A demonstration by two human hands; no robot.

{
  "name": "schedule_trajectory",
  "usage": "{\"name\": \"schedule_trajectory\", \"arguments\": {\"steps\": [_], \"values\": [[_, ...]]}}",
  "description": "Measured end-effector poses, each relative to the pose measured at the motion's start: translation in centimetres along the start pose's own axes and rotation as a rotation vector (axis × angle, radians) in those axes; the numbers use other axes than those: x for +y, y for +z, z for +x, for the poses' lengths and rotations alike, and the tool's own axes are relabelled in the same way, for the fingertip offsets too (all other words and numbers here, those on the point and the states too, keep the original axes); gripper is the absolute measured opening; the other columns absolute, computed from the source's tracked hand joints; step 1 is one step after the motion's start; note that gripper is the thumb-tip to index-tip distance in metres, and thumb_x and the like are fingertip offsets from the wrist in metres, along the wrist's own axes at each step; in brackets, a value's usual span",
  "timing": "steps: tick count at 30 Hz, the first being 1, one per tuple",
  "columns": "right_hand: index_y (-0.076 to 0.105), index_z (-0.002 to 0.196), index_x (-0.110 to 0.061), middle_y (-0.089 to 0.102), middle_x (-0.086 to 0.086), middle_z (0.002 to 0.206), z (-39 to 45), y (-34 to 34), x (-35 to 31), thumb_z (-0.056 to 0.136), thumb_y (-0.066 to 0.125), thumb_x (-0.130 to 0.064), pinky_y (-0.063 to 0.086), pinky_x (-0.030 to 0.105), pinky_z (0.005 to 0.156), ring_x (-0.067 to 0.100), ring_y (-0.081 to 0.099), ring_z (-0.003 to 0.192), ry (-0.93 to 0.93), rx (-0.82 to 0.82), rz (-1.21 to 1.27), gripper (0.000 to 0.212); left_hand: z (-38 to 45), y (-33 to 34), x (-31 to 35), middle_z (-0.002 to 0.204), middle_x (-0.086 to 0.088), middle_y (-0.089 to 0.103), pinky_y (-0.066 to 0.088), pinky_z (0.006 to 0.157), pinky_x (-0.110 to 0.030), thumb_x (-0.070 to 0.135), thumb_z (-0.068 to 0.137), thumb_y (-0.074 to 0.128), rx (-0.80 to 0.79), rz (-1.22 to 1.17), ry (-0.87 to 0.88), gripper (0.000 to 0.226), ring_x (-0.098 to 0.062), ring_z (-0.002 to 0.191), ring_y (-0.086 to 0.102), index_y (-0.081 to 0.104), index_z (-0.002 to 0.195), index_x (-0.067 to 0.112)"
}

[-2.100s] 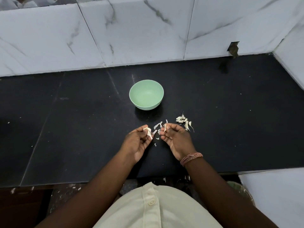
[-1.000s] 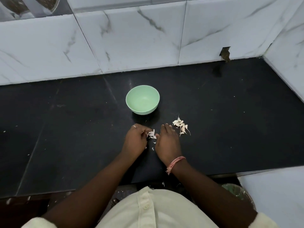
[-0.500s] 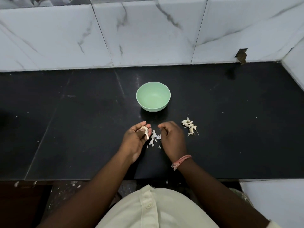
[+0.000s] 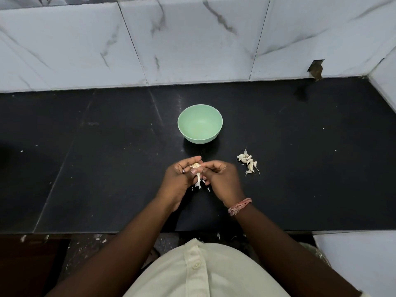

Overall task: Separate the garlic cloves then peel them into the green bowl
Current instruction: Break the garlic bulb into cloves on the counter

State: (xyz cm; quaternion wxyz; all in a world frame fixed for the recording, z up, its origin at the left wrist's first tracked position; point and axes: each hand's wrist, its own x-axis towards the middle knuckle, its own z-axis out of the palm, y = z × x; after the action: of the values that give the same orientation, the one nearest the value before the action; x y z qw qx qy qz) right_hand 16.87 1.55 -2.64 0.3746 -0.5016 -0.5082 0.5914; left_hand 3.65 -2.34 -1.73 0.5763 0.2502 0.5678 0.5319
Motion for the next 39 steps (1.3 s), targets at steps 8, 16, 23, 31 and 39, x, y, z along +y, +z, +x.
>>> {"name": "schedule_trajectory", "arguments": {"steps": [8,16,23,31,39], "values": [[0.077,0.080,-0.012,0.071,-0.004,0.062,0.3,0.0,-0.2,0.094,0.066,-0.009,0.053,0.027,0.060,0.006,0.064,0.057,-0.057,0.092,-0.249,0.018,0.3,0.5,-0.2,0.103,-0.022,0.075,0.056,0.081,-0.032,-0.005,0.098,0.055,0.010,0.108,0.025,0.029,-0.024,0.088,0.069,0.068,0.123,0.003],[0.072,0.097,-0.002,0.069,0.010,0.080,0.5,-1.4,-0.3,0.100,0.062,-0.006,0.057,0.024,0.062,0.014,0.064,0.070,0.207,0.106,0.320,0.011,1.0,0.3,0.2,0.116,-0.020,0.072,0.060,0.086,-0.028,-0.006,0.102,0.045,0.005,-0.176,-0.091,0.029,-0.023,0.098,0.073,0.063,0.124,-0.003],[0.067,0.100,0.001,0.072,0.010,0.083,0.8,-4.3,0.3,0.092,0.068,0.006,0.060,0.025,0.066,0.018,0.070,0.075,0.233,0.235,0.396,0.009,1.6,1.0,-0.7,0.114,-0.019,0.073,0.060,0.073,-0.025,-0.008,0.100,0.047,0.041,-0.192,-0.155,0.028,-0.022,0.088,0.073,0.064,0.120,-0.002],[0.067,0.099,0.004,0.075,0.016,0.086,-0.2,-4.6,-0.5,0.091,0.070,0.003,0.062,0.030,0.069,0.021,0.072,0.072,0.208,0.159,0.450,0.008,1.7,3.3,-0.1,0.091,-0.004,0.069,0.046,0.059,-0.021,0.009,0.096,0.051,-0.006,-0.042,-0.200,0.023,-0.009,0.063,0.056,0.072,0.105,0.006],[0.058,0.101,0.002,0.072,0.018,0.078,-0.9,-3.6,-1.2,0.098,0.061,0.004,0.063,0.031,0.062,0.024,0.074,0.065,0.207,0.044,0.366,0.005,1.5,3.3,-0.9,0.078,-0.005,0.071,0.038,0.055,-0.021,0.017,0.088,0.075,-0.024,0.102,-0.094,0.010,-0.006,0.059,0.054,0.079,0.096,0.011]]}}
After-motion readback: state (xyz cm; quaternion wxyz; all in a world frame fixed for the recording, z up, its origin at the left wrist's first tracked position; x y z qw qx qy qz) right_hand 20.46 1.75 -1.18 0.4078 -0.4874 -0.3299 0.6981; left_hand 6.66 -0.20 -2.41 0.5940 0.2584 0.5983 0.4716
